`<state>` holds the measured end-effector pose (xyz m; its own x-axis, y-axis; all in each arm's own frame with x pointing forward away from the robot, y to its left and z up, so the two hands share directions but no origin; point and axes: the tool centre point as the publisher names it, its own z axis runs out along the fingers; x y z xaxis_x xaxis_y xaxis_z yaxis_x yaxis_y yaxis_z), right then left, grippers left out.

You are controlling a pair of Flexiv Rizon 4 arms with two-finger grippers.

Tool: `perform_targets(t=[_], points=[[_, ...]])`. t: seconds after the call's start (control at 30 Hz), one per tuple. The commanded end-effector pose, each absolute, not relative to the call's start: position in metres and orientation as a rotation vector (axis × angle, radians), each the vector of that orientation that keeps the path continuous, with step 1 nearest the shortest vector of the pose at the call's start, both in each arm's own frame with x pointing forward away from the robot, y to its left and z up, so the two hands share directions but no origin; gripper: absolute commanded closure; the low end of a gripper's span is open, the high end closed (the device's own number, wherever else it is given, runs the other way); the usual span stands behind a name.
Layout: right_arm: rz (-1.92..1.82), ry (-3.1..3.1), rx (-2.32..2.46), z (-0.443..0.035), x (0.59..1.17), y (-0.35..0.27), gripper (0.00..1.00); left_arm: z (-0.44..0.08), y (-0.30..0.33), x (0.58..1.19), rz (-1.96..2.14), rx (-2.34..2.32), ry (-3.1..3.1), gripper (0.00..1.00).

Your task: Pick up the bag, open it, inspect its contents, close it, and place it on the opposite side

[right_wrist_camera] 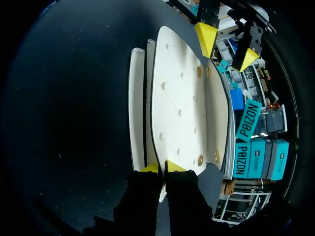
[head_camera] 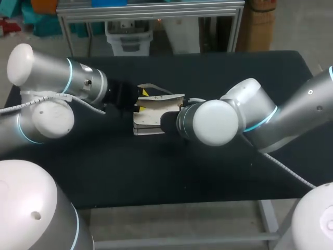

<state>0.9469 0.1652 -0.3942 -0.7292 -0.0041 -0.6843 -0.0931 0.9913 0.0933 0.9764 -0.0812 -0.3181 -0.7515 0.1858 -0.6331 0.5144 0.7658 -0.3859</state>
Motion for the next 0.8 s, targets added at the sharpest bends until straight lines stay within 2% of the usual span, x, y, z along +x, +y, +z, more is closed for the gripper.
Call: perform_targets(t=[0.03,0.43,0.67,0.73,0.8], points=[[0.159,2.380,-0.068,-0.399,0.946,0.164,1.00,-0.329,-0.098,0.995,-0.717,0.510,2.401,0.53],[0.159,2.380,-0.068,-0.399,0.946,0.164,1.00,-0.341,-0.106,1.024,-0.718,0.464,2.477,0.56],[0.159,2.380,-0.068,-0.399,0.946,0.164,1.00,-0.343,-0.107,1.038,-0.700,0.415,2.539,0.66],[0.159,2.380,-0.068,-0.399,0.946,0.164,1.00,-0.343,-0.107,1.042,-0.690,0.395,2.556,0.73],[0.159,2.380,-0.068,-0.399,0.946,0.164,1.00,-0.343,-0.105,1.046,-0.685,0.382,2.571,0.73]])
